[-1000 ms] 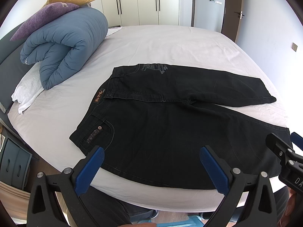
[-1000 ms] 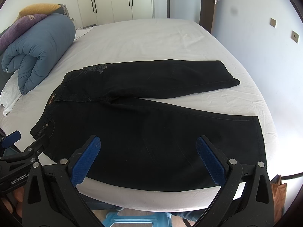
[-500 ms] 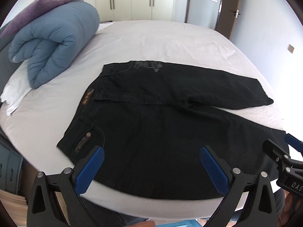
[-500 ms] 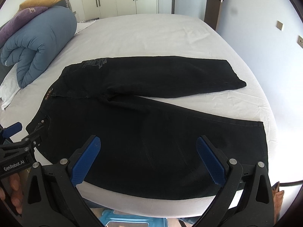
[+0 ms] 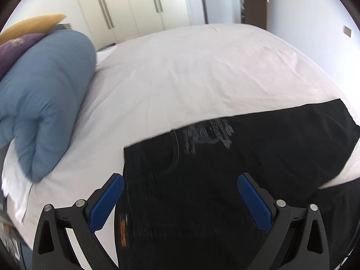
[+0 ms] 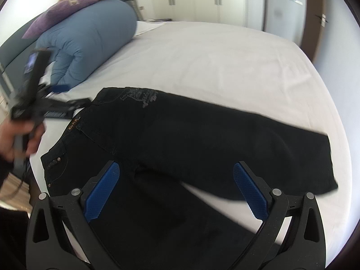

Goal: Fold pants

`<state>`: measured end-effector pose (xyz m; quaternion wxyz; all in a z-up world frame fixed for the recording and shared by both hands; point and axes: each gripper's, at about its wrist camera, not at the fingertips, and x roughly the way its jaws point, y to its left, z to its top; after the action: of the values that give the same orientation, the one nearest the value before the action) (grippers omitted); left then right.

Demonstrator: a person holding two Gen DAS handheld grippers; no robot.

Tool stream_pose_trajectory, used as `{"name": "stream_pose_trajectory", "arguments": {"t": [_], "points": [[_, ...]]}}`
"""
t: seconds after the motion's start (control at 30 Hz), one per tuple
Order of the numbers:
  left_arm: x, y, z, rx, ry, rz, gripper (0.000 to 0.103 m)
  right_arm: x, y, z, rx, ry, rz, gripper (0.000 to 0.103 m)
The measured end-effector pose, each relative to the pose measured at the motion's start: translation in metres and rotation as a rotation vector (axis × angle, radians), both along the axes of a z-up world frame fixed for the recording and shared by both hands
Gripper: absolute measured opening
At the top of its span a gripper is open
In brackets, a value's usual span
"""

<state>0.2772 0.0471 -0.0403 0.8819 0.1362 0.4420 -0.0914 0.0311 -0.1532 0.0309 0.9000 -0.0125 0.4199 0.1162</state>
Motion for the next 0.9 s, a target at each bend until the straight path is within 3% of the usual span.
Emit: {"name": "stream_pose_trajectory", "arguments": {"t": [0.07, 0.17, 0.23, 0.3, 0.53, 0.67, 0.73, 0.87, 0.9], "points": [[0.040, 0.000, -0.014, 0.022, 0.045, -0.055, 0.100, 0.024, -0.001, -0.004, -0.021, -0.005, 0.066, 0.098], [0.086, -0.005, -0.038, 0.068, 0.120, -0.155, 0.081, 0.051, -0.001, -0.016, -0.047, 0.013, 0.146, 0.092], [0.105, -0.015, -0.055, 0.113, 0.175, -0.237, 0.079, 0.067, -0.003, -0.027, -0.045, 0.039, 0.196, 0.085], [0.118, -0.024, -0.069, 0.150, 0.218, -0.300, 0.079, 0.077, -0.006, -0.040, -0.038, 0.061, 0.224, 0.084], [0.152, -0.032, -0.083, 0.136, 0.323, -0.418, 0.079, 0.120, -0.012, -0.074, 0.008, 0.116, 0.271, 0.080], [0.167, -0.025, -0.090, 0.090, 0.410, -0.428, 0.068, 0.127, -0.013, -0.082, 0.034, 0.110, 0.307, 0.079], [0.170, -0.022, -0.096, 0.082, 0.444, -0.418, 0.063, 0.136, -0.012, -0.082, 0.049, 0.113, 0.325, 0.073], [0.160, -0.028, -0.091, 0.070, 0.455, -0.442, 0.024, 0.161, 0.003, -0.079, 0.030, 0.099, 0.356, 0.065], [0.157, -0.032, -0.089, 0.082, 0.444, -0.441, 0.021, 0.164, 0.006, -0.077, 0.029, 0.095, 0.362, 0.062]]}}
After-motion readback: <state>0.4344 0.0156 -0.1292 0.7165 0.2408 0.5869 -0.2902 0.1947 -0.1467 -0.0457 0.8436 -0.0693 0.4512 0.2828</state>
